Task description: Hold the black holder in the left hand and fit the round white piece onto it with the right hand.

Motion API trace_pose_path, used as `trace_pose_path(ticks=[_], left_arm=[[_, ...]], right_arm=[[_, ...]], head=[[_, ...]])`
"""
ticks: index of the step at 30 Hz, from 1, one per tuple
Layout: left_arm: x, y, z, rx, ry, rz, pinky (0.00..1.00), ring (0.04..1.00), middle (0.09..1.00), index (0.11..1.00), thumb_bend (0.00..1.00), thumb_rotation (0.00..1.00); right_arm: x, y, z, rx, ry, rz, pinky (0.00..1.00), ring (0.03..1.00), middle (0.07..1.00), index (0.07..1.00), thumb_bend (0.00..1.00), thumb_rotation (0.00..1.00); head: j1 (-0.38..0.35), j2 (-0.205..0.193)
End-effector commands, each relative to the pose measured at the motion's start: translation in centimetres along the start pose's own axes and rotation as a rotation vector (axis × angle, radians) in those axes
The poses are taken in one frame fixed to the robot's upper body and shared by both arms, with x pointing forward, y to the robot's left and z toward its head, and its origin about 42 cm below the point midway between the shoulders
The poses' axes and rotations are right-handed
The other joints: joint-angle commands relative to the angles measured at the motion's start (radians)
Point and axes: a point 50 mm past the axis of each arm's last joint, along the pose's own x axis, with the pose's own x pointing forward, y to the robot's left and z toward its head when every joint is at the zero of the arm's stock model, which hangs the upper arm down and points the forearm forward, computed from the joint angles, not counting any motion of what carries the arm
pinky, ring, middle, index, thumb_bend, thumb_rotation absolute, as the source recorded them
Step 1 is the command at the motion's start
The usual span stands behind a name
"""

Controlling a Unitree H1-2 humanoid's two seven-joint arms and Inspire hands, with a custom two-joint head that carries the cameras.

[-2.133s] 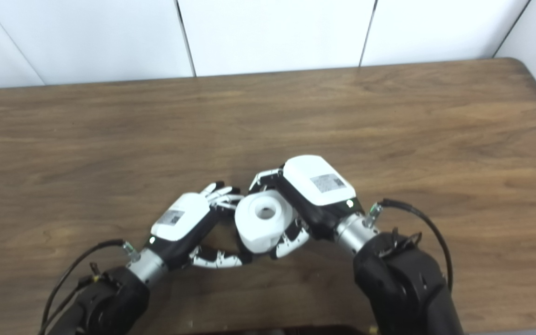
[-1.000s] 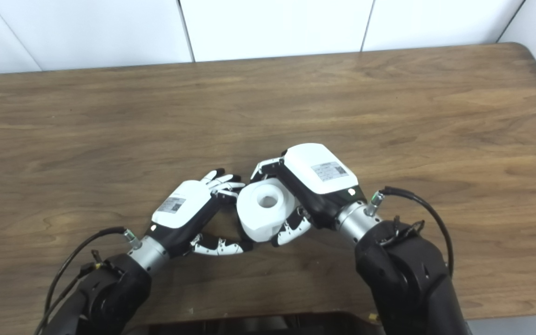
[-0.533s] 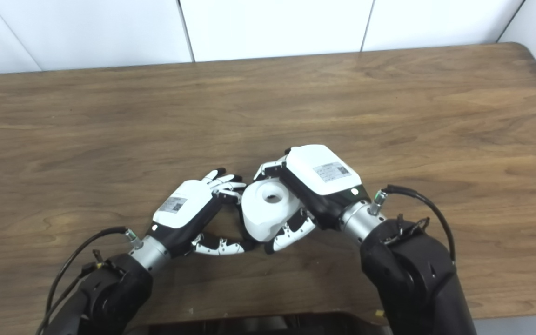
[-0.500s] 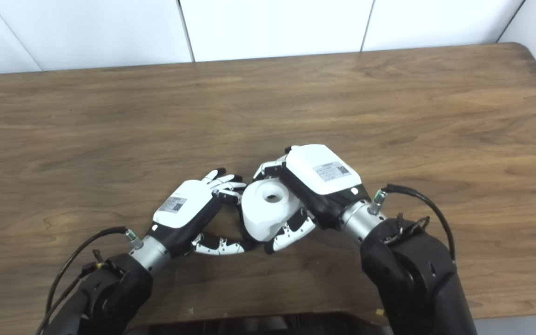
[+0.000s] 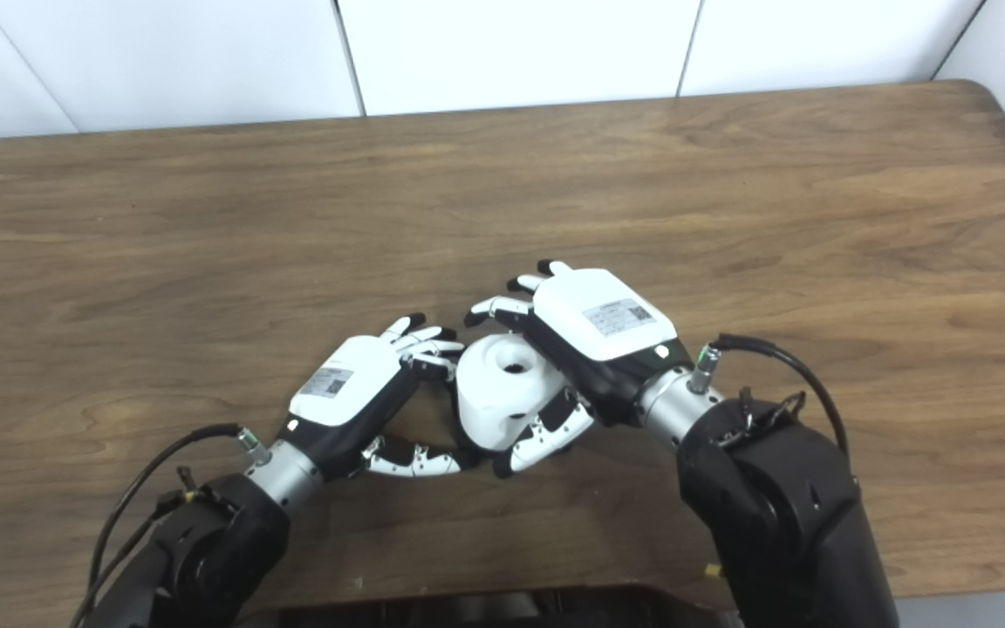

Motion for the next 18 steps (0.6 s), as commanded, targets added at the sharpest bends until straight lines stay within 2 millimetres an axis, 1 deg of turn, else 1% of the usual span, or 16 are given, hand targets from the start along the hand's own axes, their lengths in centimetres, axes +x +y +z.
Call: trace_pose_path(ticks=[1,8,18], left_arm=[[-0.07,-2.24,-0.06,-0.002,0.023,-0.136,1.0,0.896,0.798,0.488,0.52,0.06],[0.2,-2.28,-0.15,-0.001,0.024,-0.135,1.0,0.893,0.796,0.488,0.52,0.06],[0.62,-2.44,-0.23,0.002,0.025,-0.132,1.0,0.895,0.796,0.488,0.52,0.06]], right_arm=[[-0.23,0.52,-0.23,-0.007,0.009,0.075,1.0,0.926,0.859,0.824,1.0,0.4],[-0.09,0.32,-0.39,-0.015,0.006,0.066,1.0,0.923,0.861,0.826,1.0,0.41],[-0.11,-0.12,-0.42,-0.007,-0.002,0.049,1.0,0.937,0.856,0.827,1.0,0.4]], head=[[-0.001,0.001],[-0.002,-0.001],[0.001,-0.008]])
